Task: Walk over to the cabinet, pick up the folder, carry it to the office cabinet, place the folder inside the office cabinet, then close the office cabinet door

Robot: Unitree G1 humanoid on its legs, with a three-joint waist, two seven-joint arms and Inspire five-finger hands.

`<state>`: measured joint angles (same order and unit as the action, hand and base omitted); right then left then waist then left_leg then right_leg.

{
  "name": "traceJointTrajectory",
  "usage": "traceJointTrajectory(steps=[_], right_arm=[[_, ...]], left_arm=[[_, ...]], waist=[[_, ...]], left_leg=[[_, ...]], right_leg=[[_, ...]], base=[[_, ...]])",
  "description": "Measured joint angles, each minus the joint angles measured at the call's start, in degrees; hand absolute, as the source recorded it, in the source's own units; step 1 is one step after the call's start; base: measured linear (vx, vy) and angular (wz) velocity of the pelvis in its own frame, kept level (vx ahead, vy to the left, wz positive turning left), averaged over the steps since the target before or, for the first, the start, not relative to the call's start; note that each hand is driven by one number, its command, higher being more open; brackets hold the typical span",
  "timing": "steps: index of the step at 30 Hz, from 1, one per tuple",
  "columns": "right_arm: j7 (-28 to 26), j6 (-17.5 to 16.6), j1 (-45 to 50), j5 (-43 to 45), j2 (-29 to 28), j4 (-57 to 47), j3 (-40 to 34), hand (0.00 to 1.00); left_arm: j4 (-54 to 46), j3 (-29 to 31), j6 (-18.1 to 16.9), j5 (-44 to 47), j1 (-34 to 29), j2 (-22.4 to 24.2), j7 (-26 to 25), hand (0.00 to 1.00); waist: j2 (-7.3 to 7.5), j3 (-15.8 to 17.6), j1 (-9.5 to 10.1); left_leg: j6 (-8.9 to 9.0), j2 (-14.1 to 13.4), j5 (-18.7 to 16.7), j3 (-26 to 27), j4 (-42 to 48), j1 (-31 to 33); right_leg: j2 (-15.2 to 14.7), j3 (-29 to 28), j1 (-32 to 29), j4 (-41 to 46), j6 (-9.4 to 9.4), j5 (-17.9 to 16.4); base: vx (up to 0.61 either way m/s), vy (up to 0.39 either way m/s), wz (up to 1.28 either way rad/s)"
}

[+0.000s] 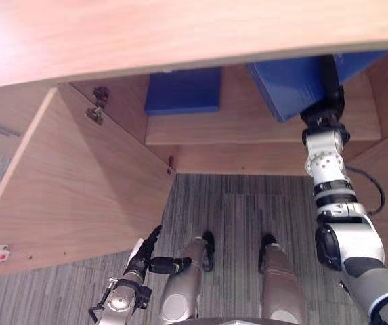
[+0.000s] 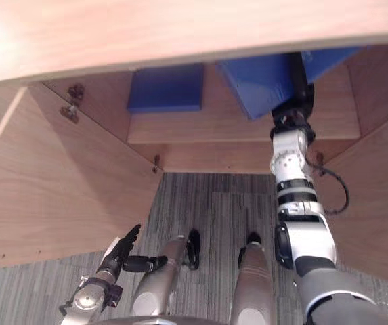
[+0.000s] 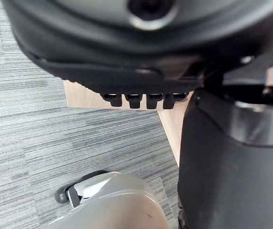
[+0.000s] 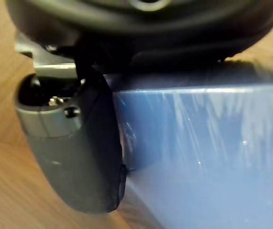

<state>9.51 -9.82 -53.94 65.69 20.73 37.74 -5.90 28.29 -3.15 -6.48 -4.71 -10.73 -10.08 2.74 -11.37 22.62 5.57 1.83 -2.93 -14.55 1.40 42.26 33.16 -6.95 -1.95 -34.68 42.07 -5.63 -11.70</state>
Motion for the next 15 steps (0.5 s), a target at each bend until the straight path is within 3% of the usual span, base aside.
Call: traceJointTrajectory(steps=[2, 6, 9, 15], right_arm=[[0.82, 0.06, -4.07, -0.01, 0.0, 0.01, 0.46, 0.0], [3.1, 0.12, -7.73, 2.73, 0.09, 1.09, -0.42, 0.0], [4.46, -0.31, -9.22, 6.26, 0.22, 3.35, -2.26, 0.0], [7.08, -2.43, -13.02, 8.73, 0.65, 4.92, -4.59, 0.0]], left_arm=[[0.0, 1.84, -0.56, 1.34, 0.75, 2.12, -0.03, 1.0], [-0.05, 2.41, -1.06, 2.08, 1.29, 4.39, -0.12, 1.0], [-0.05, 2.33, -1.05, 2.43, 1.69, 5.38, -0.78, 1.0], [0.05, 1.56, -0.3, 4.79, 2.01, 6.15, -1.25, 1.0]], waist=[[-0.66, 1.25, 0.31], [-1.89, 2.4, 0.77], [-2.24, 2.53, 1.82], [-2.52, 2.6, 2.05]], left_leg=[[-0.04, 0.02, -1.12, 0.7, 4.18, 4.31], [-0.28, 0.6, -2.02, 1.57, 7.24, 7.9], [-0.66, 0.94, -2.19, 2.59, 7.29, 7.93], [-0.67, 1.81, -2.24, 2.65, 6.45, 7.71]], right_leg=[[-0.12, -1.15, -5.05, 4.92, -0.14, -1.32], [-0.84, -2.49, -9.59, 9.23, -0.31, -2.67], [-1.26, -3.33, -10.49, 10.41, -0.18, -3.37], [-2.8, -2.86, -10.46, 11.18, -0.03, -4.87]], base=[[-0.13, -0.002, -0.09], [-0.05, 0.027, -0.01], [0.03, 0.032, -0.04], [0.06, 0.002, 0.11]])
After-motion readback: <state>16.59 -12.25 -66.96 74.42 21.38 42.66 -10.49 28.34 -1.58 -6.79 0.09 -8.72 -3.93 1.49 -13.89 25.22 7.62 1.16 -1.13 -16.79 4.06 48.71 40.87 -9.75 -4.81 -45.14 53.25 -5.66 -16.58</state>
